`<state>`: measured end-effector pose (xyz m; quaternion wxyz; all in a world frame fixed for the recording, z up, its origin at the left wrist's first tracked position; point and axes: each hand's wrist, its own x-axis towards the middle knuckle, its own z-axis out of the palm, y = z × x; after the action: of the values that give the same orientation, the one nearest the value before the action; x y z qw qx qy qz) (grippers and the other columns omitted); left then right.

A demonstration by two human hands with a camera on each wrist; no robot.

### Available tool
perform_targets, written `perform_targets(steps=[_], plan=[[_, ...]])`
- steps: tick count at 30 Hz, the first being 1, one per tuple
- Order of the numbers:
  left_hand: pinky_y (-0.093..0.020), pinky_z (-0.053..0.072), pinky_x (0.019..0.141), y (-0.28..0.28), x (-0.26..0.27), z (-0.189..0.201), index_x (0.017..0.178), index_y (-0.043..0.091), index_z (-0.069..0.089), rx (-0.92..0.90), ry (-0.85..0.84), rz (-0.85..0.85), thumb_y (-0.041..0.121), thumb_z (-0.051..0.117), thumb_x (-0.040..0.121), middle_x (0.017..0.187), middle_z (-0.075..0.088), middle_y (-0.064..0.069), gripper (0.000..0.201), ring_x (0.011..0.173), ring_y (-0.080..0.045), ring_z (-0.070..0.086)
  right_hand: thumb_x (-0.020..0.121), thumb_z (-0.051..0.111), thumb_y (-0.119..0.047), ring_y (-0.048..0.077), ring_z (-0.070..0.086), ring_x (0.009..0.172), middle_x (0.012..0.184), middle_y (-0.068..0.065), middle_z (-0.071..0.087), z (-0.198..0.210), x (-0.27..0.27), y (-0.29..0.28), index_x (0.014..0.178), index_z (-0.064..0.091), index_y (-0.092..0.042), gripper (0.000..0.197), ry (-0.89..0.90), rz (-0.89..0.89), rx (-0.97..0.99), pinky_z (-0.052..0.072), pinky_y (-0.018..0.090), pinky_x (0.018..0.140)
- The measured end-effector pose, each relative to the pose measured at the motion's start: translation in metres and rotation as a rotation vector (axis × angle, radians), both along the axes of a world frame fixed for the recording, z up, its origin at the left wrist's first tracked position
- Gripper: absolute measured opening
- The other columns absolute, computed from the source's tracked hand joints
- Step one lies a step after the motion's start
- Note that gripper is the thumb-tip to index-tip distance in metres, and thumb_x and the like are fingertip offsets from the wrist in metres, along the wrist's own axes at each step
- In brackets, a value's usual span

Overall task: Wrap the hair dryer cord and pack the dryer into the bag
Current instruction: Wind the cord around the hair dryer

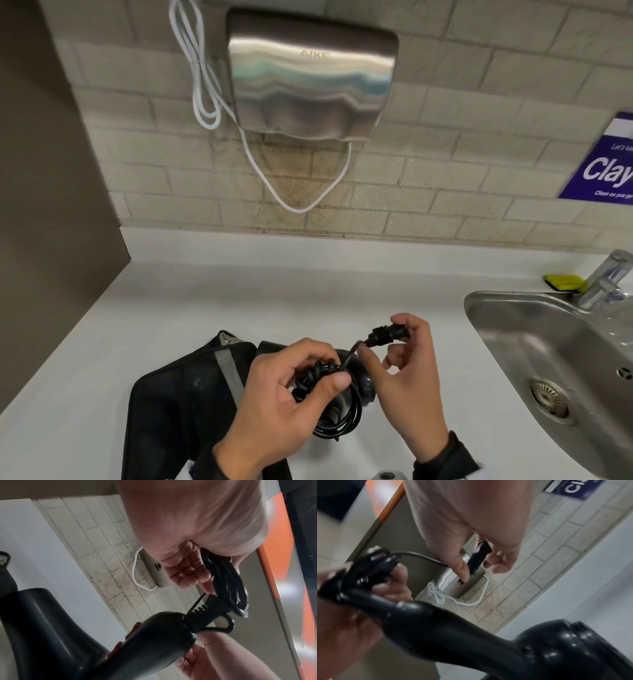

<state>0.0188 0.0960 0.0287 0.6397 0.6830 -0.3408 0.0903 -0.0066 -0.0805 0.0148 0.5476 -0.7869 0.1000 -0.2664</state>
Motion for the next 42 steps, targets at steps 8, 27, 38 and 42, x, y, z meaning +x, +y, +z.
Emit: perform_targets(steps=[8,27,38,42], plan=[[-0.015,0.053,0.058,0.001,-0.001,0.001,0.08,0.02,0.072,-0.007,0.014,0.036,0.027,0.073,0.079,0.071,0.073,0.011,0.007,0.063,-0.01,0.07,0.078,0.065,-0.041,0.006,0.052,0.075,0.094,-0.015,0.061,-0.017,0.004,0.008,0.105,0.044,-0.034,0.035,0.061,0.008,-0.342,0.041,0.02,0.066],[-0.019,0.053,0.061,0.008,0.017,-0.006,0.079,0.016,0.075,-0.217,0.362,0.033,0.05,0.08,0.067,0.072,0.074,-0.01,0.037,0.064,-0.016,0.07,0.091,0.062,-0.006,0.008,0.064,0.076,0.089,0.003,0.067,-0.004,-0.005,0.003,0.097,0.07,-0.028,0.024,0.099,0.359,-0.114,0.051,0.014,0.067],[-0.019,0.052,0.072,0.003,0.015,-0.008,0.081,0.012,0.074,-0.233,0.417,0.001,0.04,0.079,0.069,0.078,0.071,-0.011,0.031,0.076,-0.017,0.065,0.071,0.083,-0.029,0.028,0.063,0.082,0.097,0.023,0.069,-0.01,-0.003,0.028,0.108,0.065,0.002,0.051,0.09,0.624,0.869,0.054,0.034,0.075],[-0.023,0.054,0.079,0.002,0.013,-0.009,0.084,0.013,0.075,-0.227,0.445,-0.009,0.04,0.079,0.067,0.089,0.074,-0.013,0.032,0.088,-0.022,0.069,0.084,0.066,-0.02,0.029,0.064,0.095,0.104,0.025,0.068,-0.003,-0.006,0.033,0.113,0.062,0.008,0.04,0.129,0.676,0.874,0.054,0.031,0.083]])
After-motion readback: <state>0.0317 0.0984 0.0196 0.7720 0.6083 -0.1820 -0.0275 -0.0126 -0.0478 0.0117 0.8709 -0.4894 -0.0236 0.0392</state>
